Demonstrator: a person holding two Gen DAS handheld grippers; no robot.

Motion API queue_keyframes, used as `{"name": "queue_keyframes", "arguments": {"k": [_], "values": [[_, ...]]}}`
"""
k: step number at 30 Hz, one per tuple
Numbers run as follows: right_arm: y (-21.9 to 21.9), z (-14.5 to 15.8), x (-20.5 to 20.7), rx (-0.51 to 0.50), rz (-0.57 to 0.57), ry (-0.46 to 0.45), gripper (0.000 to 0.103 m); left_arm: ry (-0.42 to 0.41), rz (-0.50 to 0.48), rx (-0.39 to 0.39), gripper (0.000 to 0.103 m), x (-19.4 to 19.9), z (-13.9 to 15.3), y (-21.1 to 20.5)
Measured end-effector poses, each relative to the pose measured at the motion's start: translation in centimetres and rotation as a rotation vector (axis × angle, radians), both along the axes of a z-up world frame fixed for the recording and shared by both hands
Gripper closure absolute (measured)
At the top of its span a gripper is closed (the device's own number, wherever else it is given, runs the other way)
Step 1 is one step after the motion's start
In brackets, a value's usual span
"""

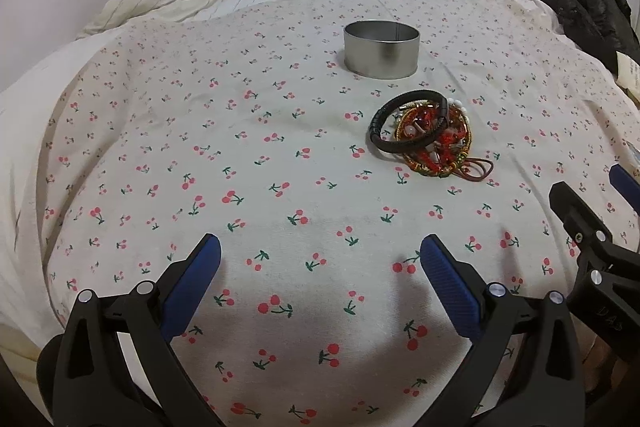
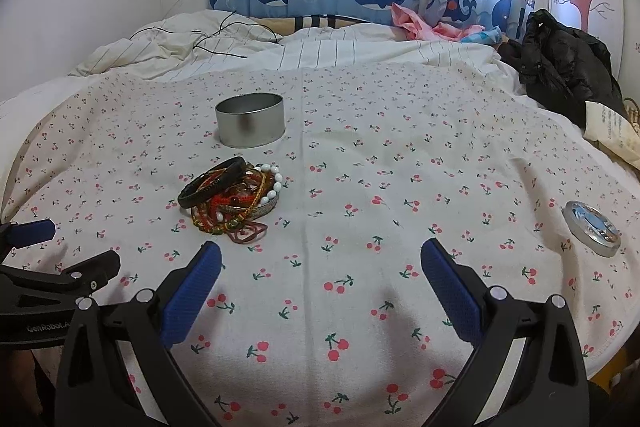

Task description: Organize jewelry

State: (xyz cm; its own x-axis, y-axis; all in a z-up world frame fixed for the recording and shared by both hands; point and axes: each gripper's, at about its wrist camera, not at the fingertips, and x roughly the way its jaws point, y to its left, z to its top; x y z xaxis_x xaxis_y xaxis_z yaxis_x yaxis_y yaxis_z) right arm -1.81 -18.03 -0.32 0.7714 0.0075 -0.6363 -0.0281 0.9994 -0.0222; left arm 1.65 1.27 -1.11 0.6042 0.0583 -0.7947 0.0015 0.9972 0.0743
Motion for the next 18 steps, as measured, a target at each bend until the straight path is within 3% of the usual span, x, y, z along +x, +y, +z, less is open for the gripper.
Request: {"name": "queue_keyframes", "arguments": {"k": [18], "values": [[0.38,-0.87,0.41,-0.018,-0.003,0.053,0.007,0.016,0.013,-0.025,0.007,0.3,-0.5,0.17]]}}
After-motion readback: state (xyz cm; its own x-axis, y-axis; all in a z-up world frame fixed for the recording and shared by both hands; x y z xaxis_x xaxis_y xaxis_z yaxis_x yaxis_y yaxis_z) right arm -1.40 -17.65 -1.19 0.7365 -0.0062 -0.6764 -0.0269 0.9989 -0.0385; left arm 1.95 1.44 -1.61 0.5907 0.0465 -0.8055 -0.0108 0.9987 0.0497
